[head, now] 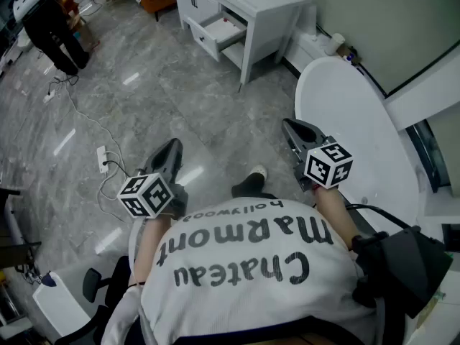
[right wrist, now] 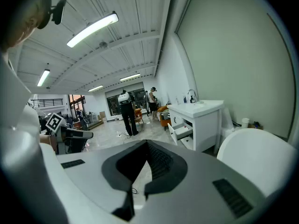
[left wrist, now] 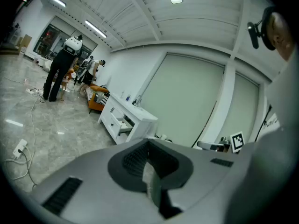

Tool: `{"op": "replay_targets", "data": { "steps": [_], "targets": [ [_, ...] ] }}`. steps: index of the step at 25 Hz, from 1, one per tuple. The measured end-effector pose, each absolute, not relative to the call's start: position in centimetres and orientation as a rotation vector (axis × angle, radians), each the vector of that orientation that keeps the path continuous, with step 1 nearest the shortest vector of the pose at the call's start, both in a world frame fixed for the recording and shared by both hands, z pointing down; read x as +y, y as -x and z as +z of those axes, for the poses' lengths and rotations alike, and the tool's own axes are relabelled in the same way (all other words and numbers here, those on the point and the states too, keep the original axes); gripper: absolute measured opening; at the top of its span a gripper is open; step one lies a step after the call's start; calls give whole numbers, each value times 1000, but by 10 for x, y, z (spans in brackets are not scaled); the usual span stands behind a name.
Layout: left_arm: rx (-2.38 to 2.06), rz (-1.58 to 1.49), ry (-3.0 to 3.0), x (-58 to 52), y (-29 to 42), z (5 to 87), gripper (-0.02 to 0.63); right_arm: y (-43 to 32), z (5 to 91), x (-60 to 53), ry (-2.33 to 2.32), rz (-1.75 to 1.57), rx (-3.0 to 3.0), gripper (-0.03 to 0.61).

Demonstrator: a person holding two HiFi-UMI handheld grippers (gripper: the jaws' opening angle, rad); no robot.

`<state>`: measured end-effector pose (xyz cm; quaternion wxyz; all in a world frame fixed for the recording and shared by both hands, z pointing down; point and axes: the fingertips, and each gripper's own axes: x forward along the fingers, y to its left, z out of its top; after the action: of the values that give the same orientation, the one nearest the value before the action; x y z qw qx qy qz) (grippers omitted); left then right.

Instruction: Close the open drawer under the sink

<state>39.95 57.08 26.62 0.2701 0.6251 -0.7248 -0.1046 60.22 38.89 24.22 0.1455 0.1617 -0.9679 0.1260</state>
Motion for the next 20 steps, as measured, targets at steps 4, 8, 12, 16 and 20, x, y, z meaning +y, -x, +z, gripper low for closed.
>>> {"op": "replay_targets", "data": {
  "steps": [4, 8, 12, 16, 20],
  "targets": [
    [-1956, -280, -1688, 569, -400, 265, 9, -603, 242, 388, -472, 361, -2795, 11],
    [-1960, -280, -1689, 570, -401, 264, 9, -605, 242, 387, -474, 354, -2794, 11],
    [-1949, -297, -1728, 573, -404, 260, 9, -604, 241, 387, -466, 391, -2811, 11],
    [-1970, -323, -1743, 577, -407, 254, 9, -599, 246, 391, -421, 421, -2807, 12],
    [-1976, -357, -1702, 569, -402, 260, 9, -584, 249, 383, -372, 420, -2840, 12]
  ]
}}
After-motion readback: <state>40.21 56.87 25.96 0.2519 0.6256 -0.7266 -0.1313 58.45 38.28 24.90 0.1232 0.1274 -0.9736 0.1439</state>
